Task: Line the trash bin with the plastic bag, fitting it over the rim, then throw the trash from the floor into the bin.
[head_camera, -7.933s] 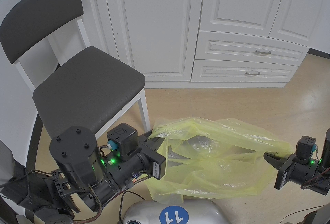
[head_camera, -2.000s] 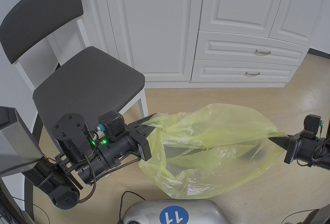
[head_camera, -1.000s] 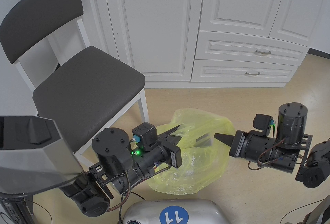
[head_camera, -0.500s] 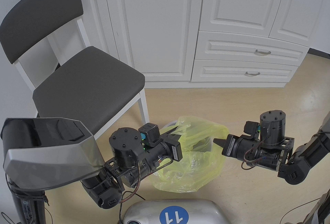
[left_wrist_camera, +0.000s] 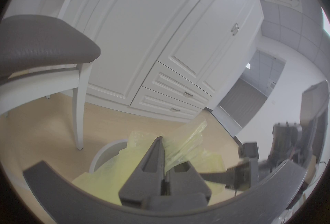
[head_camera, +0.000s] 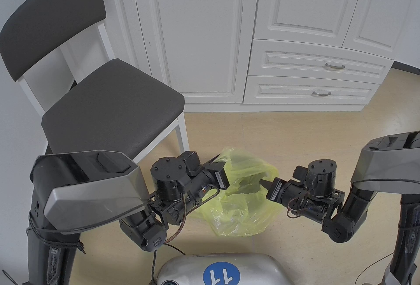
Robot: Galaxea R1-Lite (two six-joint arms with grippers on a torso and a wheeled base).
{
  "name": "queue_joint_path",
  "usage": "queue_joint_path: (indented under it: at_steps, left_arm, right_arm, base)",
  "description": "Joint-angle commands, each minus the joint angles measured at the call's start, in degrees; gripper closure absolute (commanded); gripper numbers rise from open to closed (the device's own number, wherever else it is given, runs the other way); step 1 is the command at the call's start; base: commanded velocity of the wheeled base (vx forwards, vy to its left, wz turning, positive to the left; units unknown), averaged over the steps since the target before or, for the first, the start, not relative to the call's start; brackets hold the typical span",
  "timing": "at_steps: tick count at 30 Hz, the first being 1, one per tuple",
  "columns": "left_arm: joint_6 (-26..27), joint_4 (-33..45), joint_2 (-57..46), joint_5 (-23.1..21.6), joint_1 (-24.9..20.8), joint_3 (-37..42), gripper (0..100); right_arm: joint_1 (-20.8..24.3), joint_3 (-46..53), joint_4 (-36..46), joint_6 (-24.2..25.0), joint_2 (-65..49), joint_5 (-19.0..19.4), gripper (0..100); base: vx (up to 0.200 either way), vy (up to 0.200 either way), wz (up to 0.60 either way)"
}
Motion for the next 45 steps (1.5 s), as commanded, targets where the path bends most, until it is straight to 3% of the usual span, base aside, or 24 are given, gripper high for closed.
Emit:
queue_joint_path:
  at_steps: [1,6,8,18,23,36,45]
  left_arm:
    - [-2.9,0.1,4.5,2.6,0.7,-6.0,100]
    - [-3.2,0.2,5.8,4.8,1.0,-9.7,100]
    - [-3.8,0.3,6.0,6.4,1.0,-11.7,100]
    - [-5.5,0.1,4.9,7.5,0.8,-12.0,100]
    - [-6.4,0.1,4.3,7.5,0.4,-12.0,100]
    - [-7.5,0.0,3.5,7.5,0.4,-12.0,100]
    - [-10.4,0.0,7.2,7.5,0.5,-13.1,100]
  right_arm:
    - [-1.7,-1.5,-1.3,0.3,6.2,0.4,100]
    - [-3.2,-2.9,-4.6,1.8,6.4,0.1,100]
    - [-4.1,-2.3,-10.5,2.8,6.5,-0.3,100]
    - [-7.3,-0.1,-10.5,2.5,0.3,0.4,100]
    - [-8.9,1.8,-10.5,2.5,-4.3,3.1,100]
    - [-7.5,6.2,-10.5,0.4,-12.1,4.9,100]
    - [-6.8,6.5,-10.5,0.4,-7.9,5.3,100]
  base:
    - [0.0,0.0,0.0]
    - [0.0,0.0,0.0]
    - [0.0,0.0,0.0]
    - [0.0,0.0,0.0]
    - [0.0,0.0,0.0]
    - [0.0,0.0,0.0]
    - [0.0,0.0,0.0]
